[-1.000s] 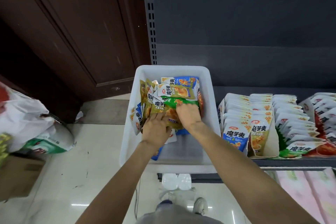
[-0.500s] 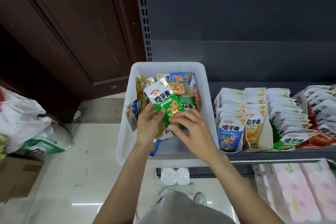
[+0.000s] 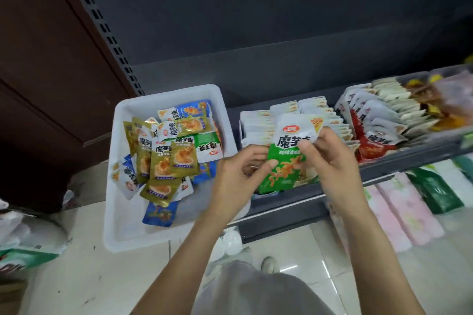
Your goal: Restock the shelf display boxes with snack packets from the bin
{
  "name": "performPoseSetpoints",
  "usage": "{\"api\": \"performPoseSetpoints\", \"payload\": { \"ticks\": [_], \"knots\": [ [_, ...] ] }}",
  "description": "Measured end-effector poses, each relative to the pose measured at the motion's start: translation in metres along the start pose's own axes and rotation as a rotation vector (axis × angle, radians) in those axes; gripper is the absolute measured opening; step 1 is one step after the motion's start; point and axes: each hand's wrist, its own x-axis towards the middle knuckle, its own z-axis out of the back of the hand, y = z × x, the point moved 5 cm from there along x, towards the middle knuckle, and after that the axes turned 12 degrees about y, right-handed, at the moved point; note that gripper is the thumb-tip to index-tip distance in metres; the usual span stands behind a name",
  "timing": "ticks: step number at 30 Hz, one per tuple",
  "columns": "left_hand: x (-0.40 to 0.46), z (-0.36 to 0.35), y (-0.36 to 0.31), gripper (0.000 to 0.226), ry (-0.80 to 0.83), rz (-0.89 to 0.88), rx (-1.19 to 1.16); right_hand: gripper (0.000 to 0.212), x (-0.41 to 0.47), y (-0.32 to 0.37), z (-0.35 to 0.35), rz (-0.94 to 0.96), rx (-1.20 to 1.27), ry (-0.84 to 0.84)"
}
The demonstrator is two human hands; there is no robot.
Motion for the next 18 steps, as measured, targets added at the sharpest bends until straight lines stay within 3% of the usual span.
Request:
{"api": "performPoseSetpoints", "payload": {
  "ticks": [3, 7, 12, 18],
  "knots": [
    [0.023, -0.037, 0.000, 0.015, 0.038, -0.016, 0.015, 0.013, -0.029, -0.007, 0.070, 0.047, -0.018, -0.282],
    [0.058, -0.084, 0.018, 0.025, 0.132, -0.044, 0.387, 0.015, -0.058, -0.031, 0.141, 0.052, -0.070, -0.445],
    [0.094, -0.125, 0.029, 0.032, 0.255, -0.036, 0.707, 0.012, -0.047, -0.051, 0.150, 0.002, -0.089, -0.266],
    [0.111, -0.131, 0.037, 0.019, 0.249, 0.018, 0.789, 0.014, -0.018, -0.070, 0.130, -0.069, -0.128, 0.026]
  ]
}}
